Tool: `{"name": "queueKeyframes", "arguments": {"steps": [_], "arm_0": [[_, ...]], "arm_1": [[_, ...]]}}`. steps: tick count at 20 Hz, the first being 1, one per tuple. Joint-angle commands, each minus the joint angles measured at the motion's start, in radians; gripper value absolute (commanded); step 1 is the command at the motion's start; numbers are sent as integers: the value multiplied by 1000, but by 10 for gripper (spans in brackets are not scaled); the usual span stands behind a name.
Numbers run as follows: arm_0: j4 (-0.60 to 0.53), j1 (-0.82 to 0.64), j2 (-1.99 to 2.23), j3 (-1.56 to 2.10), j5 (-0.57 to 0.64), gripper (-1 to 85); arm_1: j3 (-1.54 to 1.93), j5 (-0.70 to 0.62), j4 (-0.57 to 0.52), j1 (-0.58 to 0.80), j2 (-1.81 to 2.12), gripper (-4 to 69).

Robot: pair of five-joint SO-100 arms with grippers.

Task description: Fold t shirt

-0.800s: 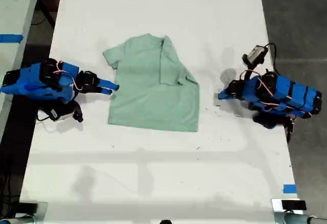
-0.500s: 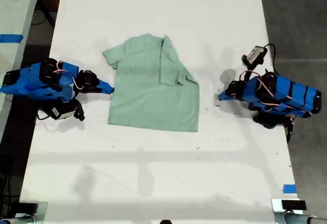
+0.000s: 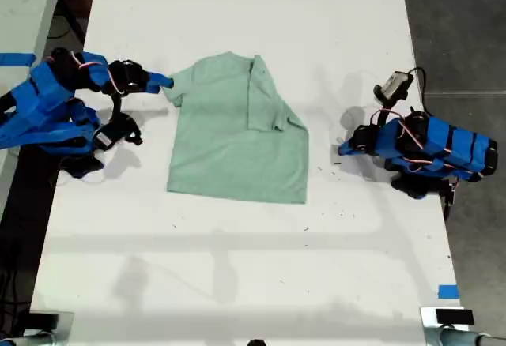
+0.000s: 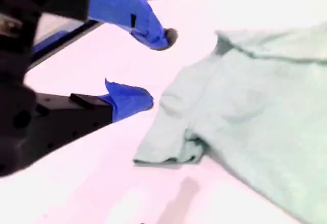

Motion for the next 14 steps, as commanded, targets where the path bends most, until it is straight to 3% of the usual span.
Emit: {"name": "queueKeyframes", "arguments": {"steps": [1,7,14], "arm_0": [[-71,-256,-328,-150,202,183],[-189,-348,-630,-250,287,195],[-216,-345,-983,-430,287,183]], "arm_1": [[34,14,0,-8,11,-20],[32,9,0,-9,11,-20],[31,5,0,-11,11,-20]]}}
